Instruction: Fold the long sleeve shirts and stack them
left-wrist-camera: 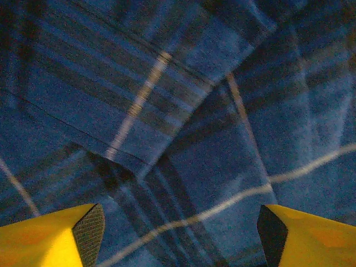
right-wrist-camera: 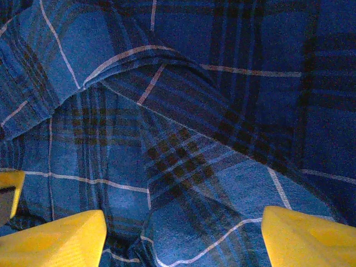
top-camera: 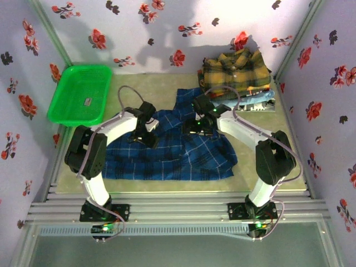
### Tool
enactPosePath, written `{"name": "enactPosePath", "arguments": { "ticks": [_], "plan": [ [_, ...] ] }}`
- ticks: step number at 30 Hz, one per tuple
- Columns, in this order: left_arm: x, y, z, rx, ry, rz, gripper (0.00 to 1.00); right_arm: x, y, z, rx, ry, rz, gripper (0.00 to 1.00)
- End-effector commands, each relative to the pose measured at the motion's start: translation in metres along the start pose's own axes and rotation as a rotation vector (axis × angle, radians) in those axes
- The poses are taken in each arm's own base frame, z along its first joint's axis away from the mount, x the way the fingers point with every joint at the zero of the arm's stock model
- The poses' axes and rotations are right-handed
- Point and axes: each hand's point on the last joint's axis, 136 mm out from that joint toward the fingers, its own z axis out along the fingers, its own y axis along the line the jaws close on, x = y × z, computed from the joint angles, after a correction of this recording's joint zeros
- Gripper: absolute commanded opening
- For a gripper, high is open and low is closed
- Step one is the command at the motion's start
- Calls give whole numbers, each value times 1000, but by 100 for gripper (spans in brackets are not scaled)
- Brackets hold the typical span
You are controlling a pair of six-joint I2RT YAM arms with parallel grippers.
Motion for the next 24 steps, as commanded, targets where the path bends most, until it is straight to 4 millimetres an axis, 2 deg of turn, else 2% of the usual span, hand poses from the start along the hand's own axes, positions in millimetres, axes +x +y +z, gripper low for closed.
{"name": "enactPosePath", "arguments": {
  "ticks": [1, 6, 10, 14, 21, 24],
  "plan": [
    [-19, 13, -1, -81, -49, 34, 74, 5, 4, 6, -32, 8, 24, 75],
    [-21, 8, 13, -58, -19, 68, 68, 8, 1, 7, -30, 16, 16, 75],
    [-19, 5, 17, -41, -1, 80, 65, 5, -3, 4, -27, 10, 22, 75],
    [-18, 12, 24, -74, 14, 78, 64, 5, -4, 3, -34, 6, 28, 75],
    [-40, 17, 24, -105, -31, 68, 51, 11, -4, 9, -54, 21, 43, 75],
    [-46, 17, 26, -105, -28, 74, 43, 15, -7, 12, -55, 25, 56, 74]
  ]
}}
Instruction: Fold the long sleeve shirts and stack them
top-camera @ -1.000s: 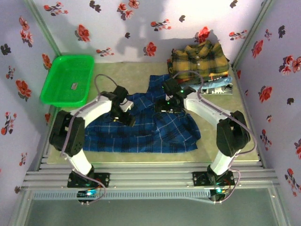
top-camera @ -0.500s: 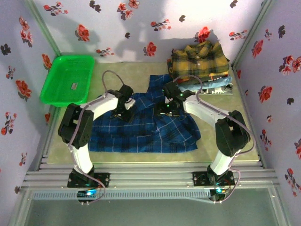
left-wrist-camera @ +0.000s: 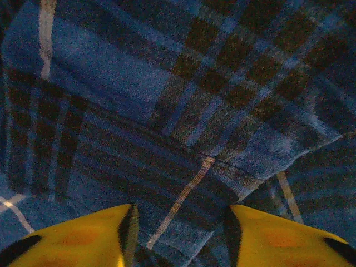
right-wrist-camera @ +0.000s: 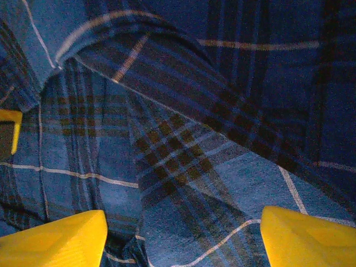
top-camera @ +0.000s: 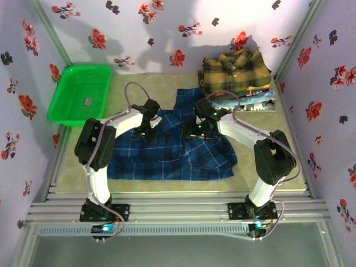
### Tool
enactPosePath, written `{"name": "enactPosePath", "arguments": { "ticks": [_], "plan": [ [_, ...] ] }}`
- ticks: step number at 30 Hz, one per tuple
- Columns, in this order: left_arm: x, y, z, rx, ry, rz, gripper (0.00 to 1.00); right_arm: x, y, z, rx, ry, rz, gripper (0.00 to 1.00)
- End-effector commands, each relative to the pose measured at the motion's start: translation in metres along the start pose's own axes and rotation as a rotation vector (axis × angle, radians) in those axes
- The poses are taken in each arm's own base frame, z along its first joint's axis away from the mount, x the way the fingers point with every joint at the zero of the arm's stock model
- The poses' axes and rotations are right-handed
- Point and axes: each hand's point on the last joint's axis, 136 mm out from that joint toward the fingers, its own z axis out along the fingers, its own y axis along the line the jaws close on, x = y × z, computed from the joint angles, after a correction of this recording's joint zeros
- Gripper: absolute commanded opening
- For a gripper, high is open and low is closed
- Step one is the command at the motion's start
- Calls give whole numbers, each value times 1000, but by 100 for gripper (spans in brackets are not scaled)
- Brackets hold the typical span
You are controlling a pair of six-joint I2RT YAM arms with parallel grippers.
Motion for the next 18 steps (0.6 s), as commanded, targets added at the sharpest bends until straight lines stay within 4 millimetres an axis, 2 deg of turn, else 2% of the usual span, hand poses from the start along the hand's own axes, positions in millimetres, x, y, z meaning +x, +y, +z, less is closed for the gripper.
{"name": "enactPosePath", "arguments": {
  "ticks": [1, 9, 13, 18],
  "plan": [
    [-12, 6, -1, -25, -13, 12, 40, 2, 1, -3, -30, -11, 24, 74],
    [-13, 8, -11, -18, -25, 13, 20, 9, -3, 2, -31, -1, 36, 73],
    [-21, 7, -32, 8, -61, -10, 8, 11, -3, 6, -27, 3, 39, 73],
    [-27, -8, -67, 130, -108, -55, 1, 15, -13, 14, 55, 7, 38, 73]
  ]
}}
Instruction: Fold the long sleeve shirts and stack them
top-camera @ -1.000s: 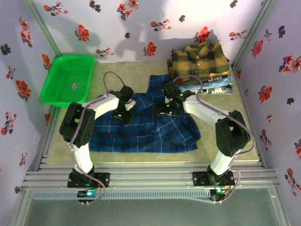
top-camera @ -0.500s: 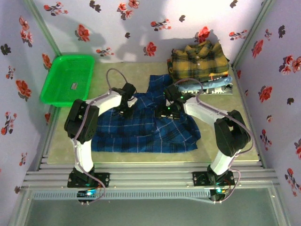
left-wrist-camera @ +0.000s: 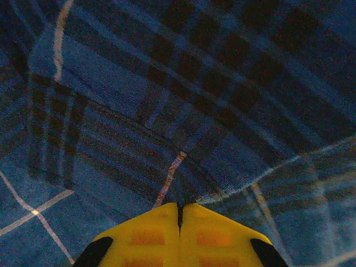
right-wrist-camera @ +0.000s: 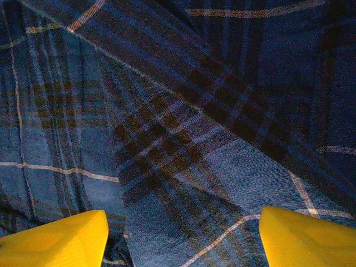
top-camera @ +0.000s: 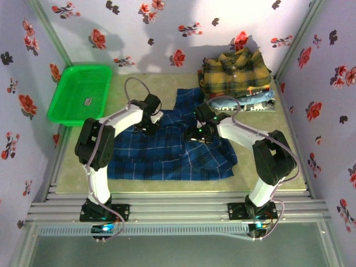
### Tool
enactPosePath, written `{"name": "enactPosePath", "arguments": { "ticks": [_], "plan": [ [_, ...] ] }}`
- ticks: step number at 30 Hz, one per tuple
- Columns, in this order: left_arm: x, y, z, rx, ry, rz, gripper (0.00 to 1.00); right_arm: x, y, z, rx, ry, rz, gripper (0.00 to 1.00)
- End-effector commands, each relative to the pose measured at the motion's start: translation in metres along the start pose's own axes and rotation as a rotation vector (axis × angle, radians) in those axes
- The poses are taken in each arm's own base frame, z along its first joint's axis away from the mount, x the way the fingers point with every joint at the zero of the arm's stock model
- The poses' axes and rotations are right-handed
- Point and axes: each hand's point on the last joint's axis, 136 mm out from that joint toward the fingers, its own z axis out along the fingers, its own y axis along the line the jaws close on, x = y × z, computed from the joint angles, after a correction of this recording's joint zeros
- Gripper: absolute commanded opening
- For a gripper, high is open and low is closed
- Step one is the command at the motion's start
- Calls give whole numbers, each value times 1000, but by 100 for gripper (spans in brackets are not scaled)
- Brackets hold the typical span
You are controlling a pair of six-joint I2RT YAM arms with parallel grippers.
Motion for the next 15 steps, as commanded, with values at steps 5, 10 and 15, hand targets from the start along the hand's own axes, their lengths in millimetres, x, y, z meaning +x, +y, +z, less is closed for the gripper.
{"name": "enactPosePath", "arguments": {
  "ticks": [5, 10, 15],
  "plan": [
    [-15, -36, -82, 385, -116, -195, 0, 4, -27, 8, 198, -10, -4, 73],
    [-16, -59, -127, 754, -130, -352, 0, 10, -42, 12, 281, -10, -15, 73],
    [-25, -53, -154, 1017, -156, -567, 0, 13, -50, 14, 311, -9, -32, 73]
  ]
}}
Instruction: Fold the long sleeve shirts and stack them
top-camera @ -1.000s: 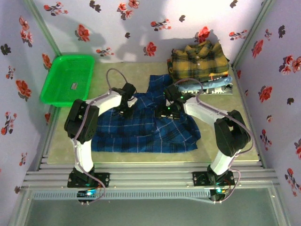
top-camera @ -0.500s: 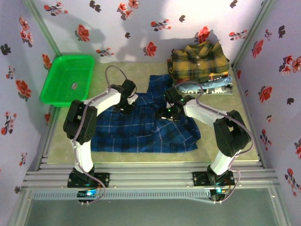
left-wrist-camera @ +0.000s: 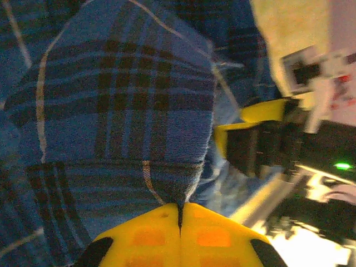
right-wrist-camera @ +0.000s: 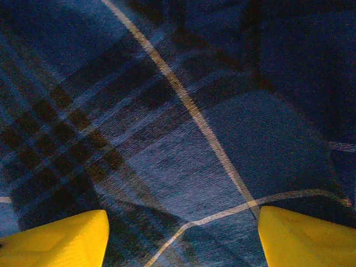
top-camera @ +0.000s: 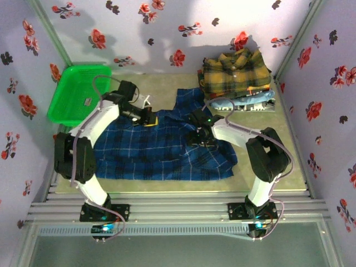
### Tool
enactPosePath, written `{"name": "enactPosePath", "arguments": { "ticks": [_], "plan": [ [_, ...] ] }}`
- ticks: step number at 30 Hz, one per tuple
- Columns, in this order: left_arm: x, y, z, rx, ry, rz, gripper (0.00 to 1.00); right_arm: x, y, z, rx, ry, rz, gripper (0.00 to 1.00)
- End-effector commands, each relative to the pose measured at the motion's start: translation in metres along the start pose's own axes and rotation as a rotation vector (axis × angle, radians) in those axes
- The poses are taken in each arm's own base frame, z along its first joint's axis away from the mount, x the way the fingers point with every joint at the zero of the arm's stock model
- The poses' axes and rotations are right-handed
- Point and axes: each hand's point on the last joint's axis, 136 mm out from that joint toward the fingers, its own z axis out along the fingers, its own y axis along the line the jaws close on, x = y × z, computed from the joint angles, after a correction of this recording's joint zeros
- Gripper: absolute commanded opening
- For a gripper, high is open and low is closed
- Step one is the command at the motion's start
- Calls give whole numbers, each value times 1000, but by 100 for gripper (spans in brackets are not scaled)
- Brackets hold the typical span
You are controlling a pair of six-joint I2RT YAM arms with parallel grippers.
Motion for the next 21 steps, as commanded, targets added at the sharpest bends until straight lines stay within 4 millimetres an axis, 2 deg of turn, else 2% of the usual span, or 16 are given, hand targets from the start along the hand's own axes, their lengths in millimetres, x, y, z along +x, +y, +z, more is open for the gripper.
{"name": "enactPosePath", "arguments": {
  "ticks": [1, 6, 9, 11, 15, 18, 21],
  "plan": [
    [-2, -40, -17, 303, 10, -182, 0, 5, -14, 3, 77, -1, -9, 72],
    [-23, -41, -28, 468, -38, -309, 0, 6, -13, 1, 60, -17, -45, 72],
    [-41, -33, -38, 545, -94, -377, 0, 5, 1, -10, 2, -58, -107, 71],
    [-58, -33, -51, 633, -166, -407, 0, 2, 13, -23, -38, -102, -154, 71],
    [-97, -40, -94, 924, -304, -512, 0, -12, 25, -49, -91, -182, -181, 71],
    [-102, -44, -95, 910, -304, -523, 0, -27, 30, -64, -92, -241, -197, 72],
    [-106, -56, -94, 880, -290, -513, 0, -40, 28, -66, -39, -239, -204, 73]
  ]
}}
